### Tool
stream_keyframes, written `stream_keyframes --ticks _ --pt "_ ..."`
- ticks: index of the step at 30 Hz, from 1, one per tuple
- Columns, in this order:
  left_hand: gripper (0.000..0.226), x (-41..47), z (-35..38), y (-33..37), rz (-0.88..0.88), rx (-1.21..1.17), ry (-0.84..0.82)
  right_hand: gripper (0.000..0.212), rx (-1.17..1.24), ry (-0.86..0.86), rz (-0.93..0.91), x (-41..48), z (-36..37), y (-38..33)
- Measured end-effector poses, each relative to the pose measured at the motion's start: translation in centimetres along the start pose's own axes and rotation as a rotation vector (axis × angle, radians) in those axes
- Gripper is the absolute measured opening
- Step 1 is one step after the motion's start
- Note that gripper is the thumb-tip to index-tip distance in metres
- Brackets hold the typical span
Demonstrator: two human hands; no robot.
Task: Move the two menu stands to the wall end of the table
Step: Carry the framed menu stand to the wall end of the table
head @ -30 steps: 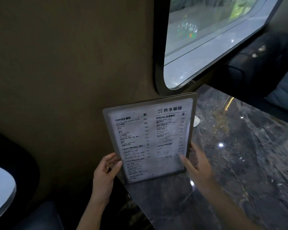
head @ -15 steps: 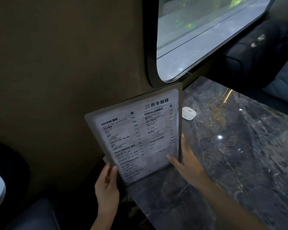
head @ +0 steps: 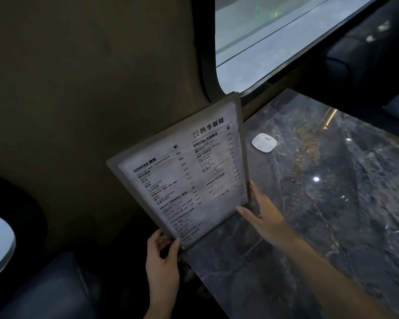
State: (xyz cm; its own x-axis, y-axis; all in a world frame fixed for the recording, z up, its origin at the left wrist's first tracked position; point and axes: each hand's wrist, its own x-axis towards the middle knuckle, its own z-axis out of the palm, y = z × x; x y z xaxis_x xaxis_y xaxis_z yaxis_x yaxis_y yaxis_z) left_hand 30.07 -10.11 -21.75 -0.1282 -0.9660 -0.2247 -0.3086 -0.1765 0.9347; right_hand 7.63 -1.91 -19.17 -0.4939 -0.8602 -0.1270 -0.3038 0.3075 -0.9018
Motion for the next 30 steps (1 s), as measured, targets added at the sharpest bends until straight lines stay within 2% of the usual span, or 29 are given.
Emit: stream_keyframes --ticks 5,8,10,15,21,26,30 --pt "0.023 0.0 -0.3 -1.2 0.045 0.205 -0.083 0.064 0.078 -0.083 0.056 -0.2 -0.1 0.4" --pt "0.016 -0.1 0.0 -1.5 0.093 0.294 -0.054 0.089 0.066 -0.169 0.082 0.1 0.2 1.4" --pt "0.015 -0.2 0.0 -1.6 0.145 0.336 -0.024 0.097 0.044 -0.212 0.119 0.2 0.2 2.0" --pt "0.014 0.0 -0.1 -2.0 0.222 0.374 -0.010 0.094 -0.083 -0.187 0.120 0.7 0.1 2.5" --pt "0.018 1.0 -0.1 -1.9 0.174 0.318 0.013 0.095 -0.086 -0.185 0.099 1.5 0.5 2.1" --pt "0.018 1.9 -0.4 -1.7 0.243 0.387 0.026 0.096 -0.074 -0.224 0.095 2.7 0.7 2.0" --pt "0.017 2.8 -0.6 -1.5 0.250 0.354 0.029 0.097 -0.007 -0.240 0.115 4.1 1.1 1.5"
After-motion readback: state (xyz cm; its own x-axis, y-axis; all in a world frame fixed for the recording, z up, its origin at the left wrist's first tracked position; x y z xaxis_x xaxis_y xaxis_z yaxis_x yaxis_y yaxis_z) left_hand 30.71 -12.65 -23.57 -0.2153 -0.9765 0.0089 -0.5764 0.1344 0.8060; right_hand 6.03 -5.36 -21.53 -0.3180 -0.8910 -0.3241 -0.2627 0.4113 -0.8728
